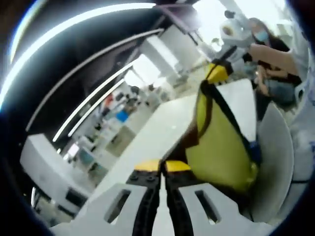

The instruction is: Fold the garment on the visible template until the final outline fits inside the template.

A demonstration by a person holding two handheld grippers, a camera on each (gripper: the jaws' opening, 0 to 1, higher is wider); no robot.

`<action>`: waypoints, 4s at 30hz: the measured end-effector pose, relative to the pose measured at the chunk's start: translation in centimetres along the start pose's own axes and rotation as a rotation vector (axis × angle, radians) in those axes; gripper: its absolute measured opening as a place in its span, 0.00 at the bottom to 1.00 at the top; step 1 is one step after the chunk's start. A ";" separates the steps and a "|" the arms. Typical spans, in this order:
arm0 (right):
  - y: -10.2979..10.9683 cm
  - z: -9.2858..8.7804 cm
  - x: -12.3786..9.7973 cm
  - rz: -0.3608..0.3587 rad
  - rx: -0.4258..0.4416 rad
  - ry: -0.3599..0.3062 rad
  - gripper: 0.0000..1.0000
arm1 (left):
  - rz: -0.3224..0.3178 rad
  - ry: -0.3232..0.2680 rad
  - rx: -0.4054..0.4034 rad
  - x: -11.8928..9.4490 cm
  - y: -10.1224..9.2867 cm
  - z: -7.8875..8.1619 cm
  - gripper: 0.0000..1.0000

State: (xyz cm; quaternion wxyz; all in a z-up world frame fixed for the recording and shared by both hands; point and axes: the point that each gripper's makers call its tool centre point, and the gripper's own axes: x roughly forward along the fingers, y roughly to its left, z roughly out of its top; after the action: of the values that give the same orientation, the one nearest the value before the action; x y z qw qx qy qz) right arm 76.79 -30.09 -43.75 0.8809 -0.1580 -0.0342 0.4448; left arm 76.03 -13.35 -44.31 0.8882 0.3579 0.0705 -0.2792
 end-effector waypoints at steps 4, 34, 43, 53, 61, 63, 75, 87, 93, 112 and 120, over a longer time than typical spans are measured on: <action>-0.4 -1.1 0.9 0.006 0.020 0.018 0.02 | -0.019 0.017 -0.042 1.3 0.0 -1.5 0.00; -6.9 -13.4 11.9 -0.005 0.162 0.223 0.02 | -0.102 0.150 -0.220 15.8 1.6 -12.0 0.00; -8.7 -17.4 15.9 0.006 0.176 0.272 0.02 | -0.112 0.220 -0.254 20.5 2.2 -16.4 0.00; -9.9 -22.2 19.4 0.022 0.220 0.343 0.02 | -0.141 0.282 -0.324 23.9 1.9 -20.3 0.00; -10.3 -24.8 21.0 0.029 0.233 0.381 0.02 | -0.161 0.310 -0.339 25.9 2.3 -22.1 0.00; -10.5 -25.5 21.3 0.026 0.238 0.392 0.02 | -0.170 0.318 -0.333 26.5 2.3 -22.4 0.00; -12.2 -29.8 23.6 -0.002 0.285 0.438 0.02 | -0.193 0.351 -0.377 30.4 2.0 -25.2 0.00; -12.1 -32.9 24.3 -0.003 0.311 0.475 0.02 | -0.199 0.378 -0.438 32.6 0.6 -27.5 0.00; -12.3 -34.0 24.9 -0.009 0.317 0.482 0.02 | -0.196 0.387 -0.445 33.4 0.6 -28.2 0.00; -13.1 -35.9 27.2 -0.011 0.284 0.491 0.03 | -0.195 0.399 -0.409 35.4 1.3 -29.5 0.00; -13.7 -36.3 27.7 -0.029 0.294 0.482 0.03 | -0.191 0.406 -0.411 36.0 1.6 -29.9 0.00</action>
State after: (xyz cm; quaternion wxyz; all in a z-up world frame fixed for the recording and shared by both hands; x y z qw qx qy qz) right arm 111.36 -24.66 -76.12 0.8834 -0.1295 0.2390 0.3818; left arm 109.18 -8.32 -77.00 0.8794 0.2110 0.3351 -0.2641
